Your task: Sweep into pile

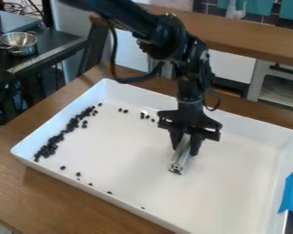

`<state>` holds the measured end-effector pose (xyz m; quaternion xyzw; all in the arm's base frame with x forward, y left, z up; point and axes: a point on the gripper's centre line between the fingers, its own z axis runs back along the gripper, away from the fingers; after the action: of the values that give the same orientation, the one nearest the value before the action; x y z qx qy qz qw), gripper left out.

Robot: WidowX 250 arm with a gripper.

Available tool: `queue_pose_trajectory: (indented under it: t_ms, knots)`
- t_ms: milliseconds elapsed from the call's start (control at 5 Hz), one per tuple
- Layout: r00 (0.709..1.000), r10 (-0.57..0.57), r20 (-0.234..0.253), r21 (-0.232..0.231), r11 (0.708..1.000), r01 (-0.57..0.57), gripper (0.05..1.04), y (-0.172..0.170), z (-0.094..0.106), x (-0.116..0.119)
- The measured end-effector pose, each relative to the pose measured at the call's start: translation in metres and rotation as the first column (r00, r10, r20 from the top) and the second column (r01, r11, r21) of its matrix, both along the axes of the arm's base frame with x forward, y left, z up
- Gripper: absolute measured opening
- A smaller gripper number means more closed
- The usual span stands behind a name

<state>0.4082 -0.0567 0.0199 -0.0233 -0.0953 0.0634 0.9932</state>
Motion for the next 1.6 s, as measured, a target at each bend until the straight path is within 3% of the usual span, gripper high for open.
queue_pose_trajectory:
  t_ms: [200, 1000, 1200, 1600]
  knots:
    - [1.0, 0.025, 0.01, -0.003, 1.0, -0.025, 0.381, 0.01, 0.0, 0.009]
    - [0.985, 0.149, -0.086, -0.081, 0.984, -0.156, 0.381, 0.108, 0.007, 0.008]
    - [0.983, 0.179, -0.045, -0.084, 0.98, -0.182, 0.381, 0.132, -0.001, 0.006]
    - [0.971, 0.24, 0.001, -0.068, 0.968, -0.24, 0.381, 0.17, -0.003, -0.021]
